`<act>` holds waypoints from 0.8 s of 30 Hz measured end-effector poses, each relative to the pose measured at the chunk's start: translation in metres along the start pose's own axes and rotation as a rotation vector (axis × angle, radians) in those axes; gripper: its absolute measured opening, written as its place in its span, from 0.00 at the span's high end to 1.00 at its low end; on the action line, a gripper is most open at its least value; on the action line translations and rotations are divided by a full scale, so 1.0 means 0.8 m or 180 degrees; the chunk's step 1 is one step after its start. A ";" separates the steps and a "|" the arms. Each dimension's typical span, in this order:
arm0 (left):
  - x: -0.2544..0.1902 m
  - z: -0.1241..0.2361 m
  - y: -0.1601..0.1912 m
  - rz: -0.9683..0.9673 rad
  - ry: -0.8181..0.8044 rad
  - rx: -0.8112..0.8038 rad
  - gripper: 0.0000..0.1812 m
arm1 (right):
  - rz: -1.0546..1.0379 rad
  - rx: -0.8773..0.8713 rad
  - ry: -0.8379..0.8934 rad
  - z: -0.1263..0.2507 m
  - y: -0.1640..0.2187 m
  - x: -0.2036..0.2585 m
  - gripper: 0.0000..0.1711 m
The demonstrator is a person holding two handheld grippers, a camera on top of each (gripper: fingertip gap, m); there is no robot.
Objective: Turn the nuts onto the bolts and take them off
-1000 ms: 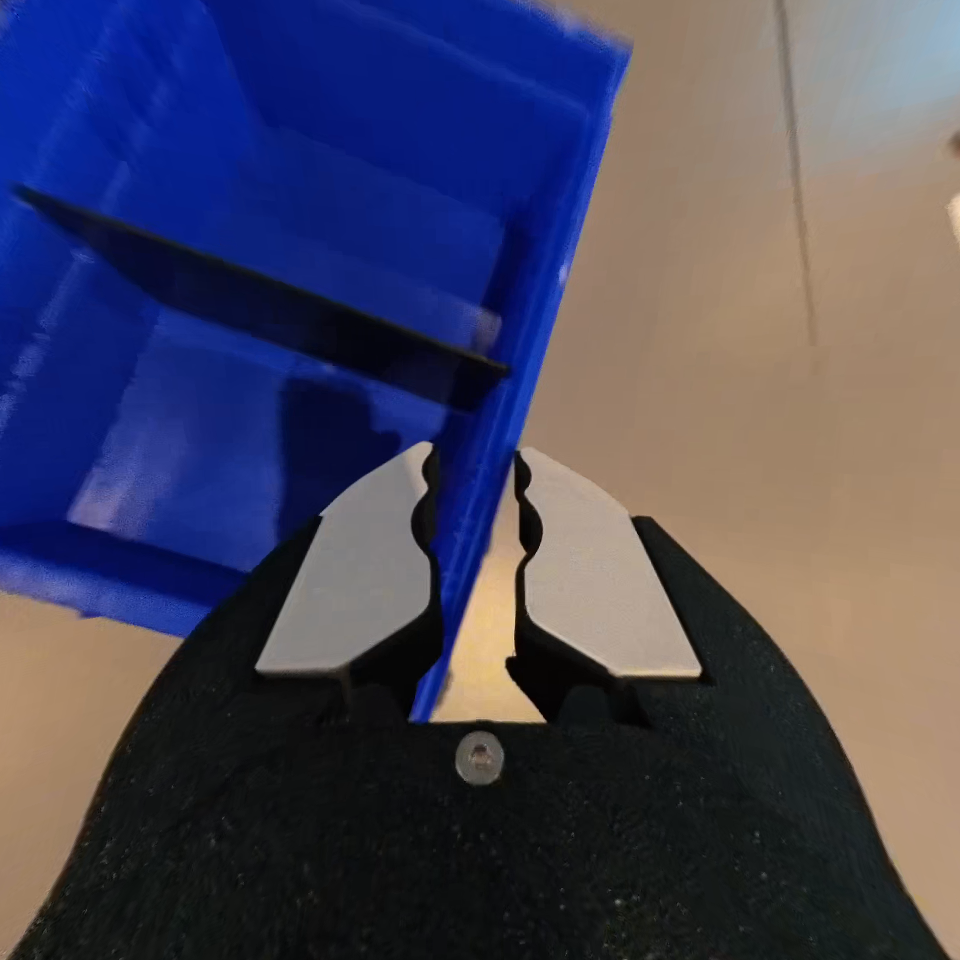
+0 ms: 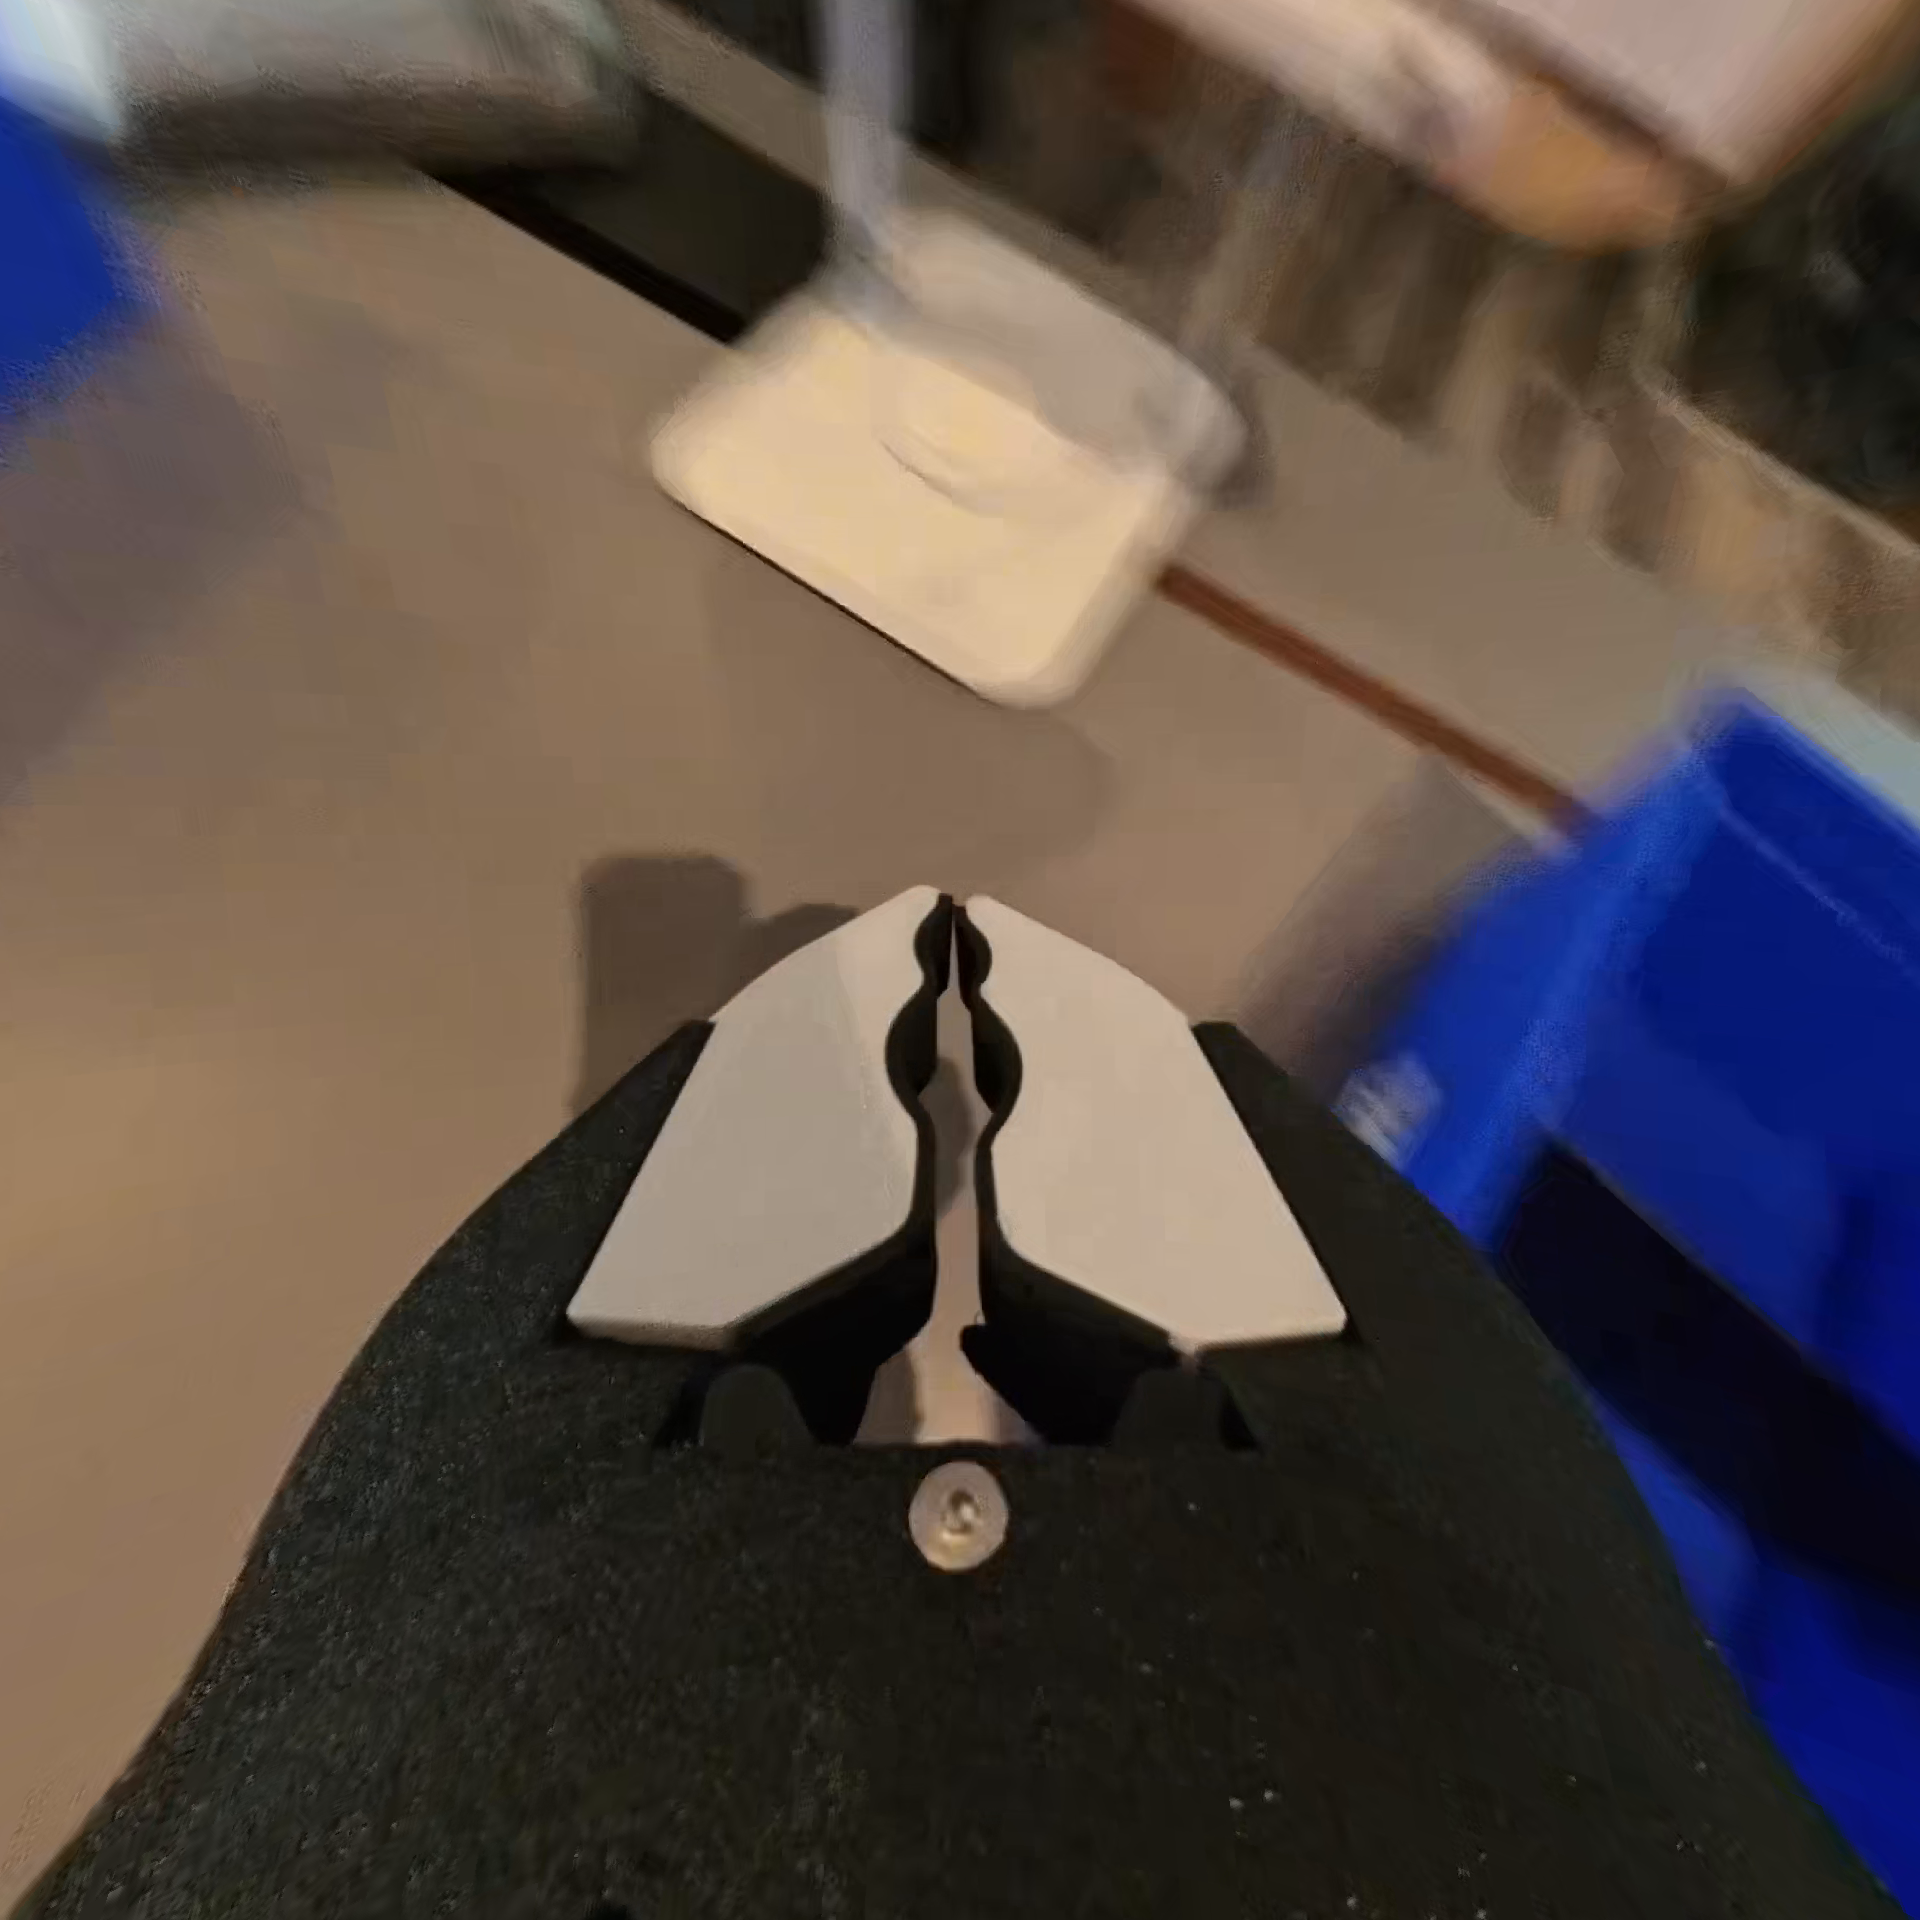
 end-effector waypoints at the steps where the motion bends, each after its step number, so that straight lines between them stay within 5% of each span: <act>1: -0.010 0.003 -0.001 0.0018 -0.0073 -0.0168 0.78 | 0.0184 -0.0172 -0.0567 0.001 -0.022 0.048 0.97; 4: -0.025 0.019 -0.001 -0.0050 -0.0574 -0.0693 0.77 | 0.0889 -0.0238 -0.2330 0.005 -0.080 0.210 0.91; 8: -0.026 0.051 0.006 -0.0073 -0.1085 -0.1081 0.79 | 0.2279 0.0353 -0.3193 -0.041 -0.118 0.362 0.83; 15: -0.024 0.078 0.040 -0.0048 -0.0968 -0.0924 0.72 | 0.3881 0.1626 -0.2715 -0.173 -0.100 0.469 0.79; 22: -0.041 0.060 0.075 -0.0103 -0.0576 -0.0443 0.66 | 0.4161 0.2101 -0.2524 -0.219 -0.073 0.488 0.79; 24: -0.045 0.055 0.079 -0.0093 -0.0519 -0.0397 0.64 | 0.4204 0.2128 -0.2483 -0.224 -0.070 0.489 0.85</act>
Point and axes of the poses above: each gripper's, where its closed fingertips meet, z back along the fingers, y out of its underside, x = y × z across the jaws, the point moved 4 cm from there along z, back along the fingers, and after that the axes turned 11 degrees about -z, right-handed, at the moved point
